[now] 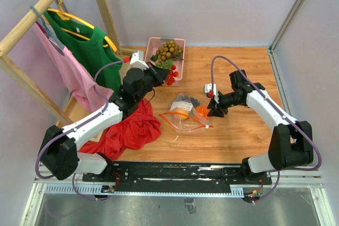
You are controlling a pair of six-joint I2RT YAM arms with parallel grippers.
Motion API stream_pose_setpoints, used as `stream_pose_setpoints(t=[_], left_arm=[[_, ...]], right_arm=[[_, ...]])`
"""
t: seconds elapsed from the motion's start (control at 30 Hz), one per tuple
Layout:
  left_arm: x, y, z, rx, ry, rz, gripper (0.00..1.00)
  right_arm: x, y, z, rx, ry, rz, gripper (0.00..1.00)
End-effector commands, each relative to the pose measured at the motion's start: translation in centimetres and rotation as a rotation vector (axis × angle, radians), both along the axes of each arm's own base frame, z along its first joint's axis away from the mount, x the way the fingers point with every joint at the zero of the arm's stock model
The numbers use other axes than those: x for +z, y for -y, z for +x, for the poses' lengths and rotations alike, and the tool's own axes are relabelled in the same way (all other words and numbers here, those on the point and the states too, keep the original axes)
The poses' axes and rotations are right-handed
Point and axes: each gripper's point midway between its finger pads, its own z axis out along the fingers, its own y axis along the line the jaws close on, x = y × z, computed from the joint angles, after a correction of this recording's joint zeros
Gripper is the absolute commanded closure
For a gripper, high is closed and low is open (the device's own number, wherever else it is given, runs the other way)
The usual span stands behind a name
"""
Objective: Open the zip-top bag and remove the fake food
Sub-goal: Place the fake fruit in the bin.
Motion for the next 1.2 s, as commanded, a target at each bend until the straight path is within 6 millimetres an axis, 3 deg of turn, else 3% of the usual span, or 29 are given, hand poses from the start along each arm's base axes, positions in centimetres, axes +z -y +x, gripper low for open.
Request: stream_pose_setpoints(t=[0.0,0.4,1.17], left_arm=[[0.8,-0.5,1.8,0.054,0.018,0.024,1.0],[-1.6,0.0,4.9,0.056,-0.092,0.08,1.0],[-8.4,-0.8,11.1,0.095,-0.359,0.252,0.99]], right_arm=[[1.7,0.1,0.4,-0.025,0.005,0.032,0.59],[1.7,0.6,0.8,-0.051,-0.001,0.031,0.59],[1.6,1.2,1.3,-0.077,-0.005,0.025,0.58]])
